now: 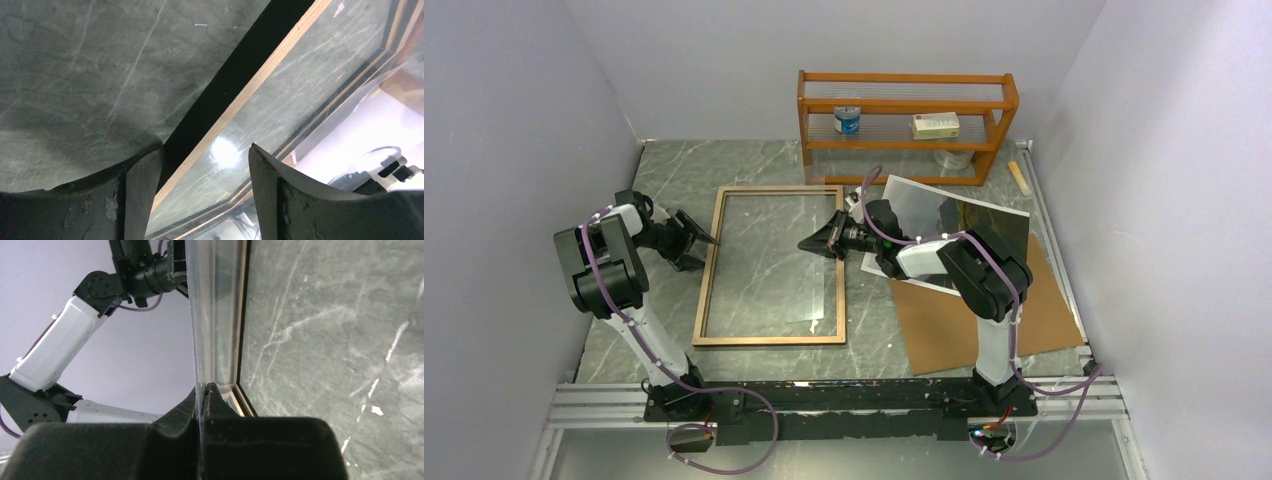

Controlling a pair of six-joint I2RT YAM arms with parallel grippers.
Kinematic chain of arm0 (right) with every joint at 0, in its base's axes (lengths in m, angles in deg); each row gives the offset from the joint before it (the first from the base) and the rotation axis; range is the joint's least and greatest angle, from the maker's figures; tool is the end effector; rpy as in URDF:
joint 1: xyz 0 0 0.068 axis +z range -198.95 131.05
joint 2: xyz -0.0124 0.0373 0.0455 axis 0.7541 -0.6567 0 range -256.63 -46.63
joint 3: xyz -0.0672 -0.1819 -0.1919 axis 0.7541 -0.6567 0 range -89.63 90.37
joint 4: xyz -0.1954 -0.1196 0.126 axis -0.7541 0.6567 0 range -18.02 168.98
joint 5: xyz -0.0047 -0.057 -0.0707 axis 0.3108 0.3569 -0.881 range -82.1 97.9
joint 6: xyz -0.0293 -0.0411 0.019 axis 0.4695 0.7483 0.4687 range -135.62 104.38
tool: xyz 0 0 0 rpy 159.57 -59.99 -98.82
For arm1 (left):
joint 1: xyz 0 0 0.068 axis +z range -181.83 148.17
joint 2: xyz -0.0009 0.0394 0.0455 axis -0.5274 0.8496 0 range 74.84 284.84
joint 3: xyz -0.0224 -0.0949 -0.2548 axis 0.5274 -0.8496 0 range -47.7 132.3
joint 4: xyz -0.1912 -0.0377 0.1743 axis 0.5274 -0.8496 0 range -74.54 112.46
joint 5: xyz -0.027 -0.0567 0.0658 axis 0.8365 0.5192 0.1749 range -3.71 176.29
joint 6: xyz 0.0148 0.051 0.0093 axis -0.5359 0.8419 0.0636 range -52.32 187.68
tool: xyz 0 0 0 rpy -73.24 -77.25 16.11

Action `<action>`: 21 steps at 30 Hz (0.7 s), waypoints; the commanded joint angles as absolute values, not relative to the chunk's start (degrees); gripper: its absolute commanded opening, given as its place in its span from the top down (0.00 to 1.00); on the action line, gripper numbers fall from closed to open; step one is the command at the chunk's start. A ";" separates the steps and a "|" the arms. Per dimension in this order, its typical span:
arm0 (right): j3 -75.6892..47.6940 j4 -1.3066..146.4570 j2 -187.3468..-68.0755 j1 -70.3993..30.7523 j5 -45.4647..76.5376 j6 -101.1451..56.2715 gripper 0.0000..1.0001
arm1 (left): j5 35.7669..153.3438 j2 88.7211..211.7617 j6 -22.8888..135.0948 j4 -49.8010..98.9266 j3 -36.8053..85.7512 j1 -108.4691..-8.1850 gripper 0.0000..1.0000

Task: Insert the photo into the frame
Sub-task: Place the photo frame item in the photo frame.

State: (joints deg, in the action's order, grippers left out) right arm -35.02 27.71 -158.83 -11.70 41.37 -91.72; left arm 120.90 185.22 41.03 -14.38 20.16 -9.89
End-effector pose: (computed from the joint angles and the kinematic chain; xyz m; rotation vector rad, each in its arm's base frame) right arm 0.3087 0.2594 0.1594 0.2352 2.2213 1.7948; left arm 0.3342 0.1129 0.1380 -1.0973 2.6313 -0.8979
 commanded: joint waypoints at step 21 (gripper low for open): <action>-28.43 46.86 -158.41 -11.17 38.76 -79.36 0.40 | 114.68 189.01 43.68 -16.74 18.72 -10.67 0.22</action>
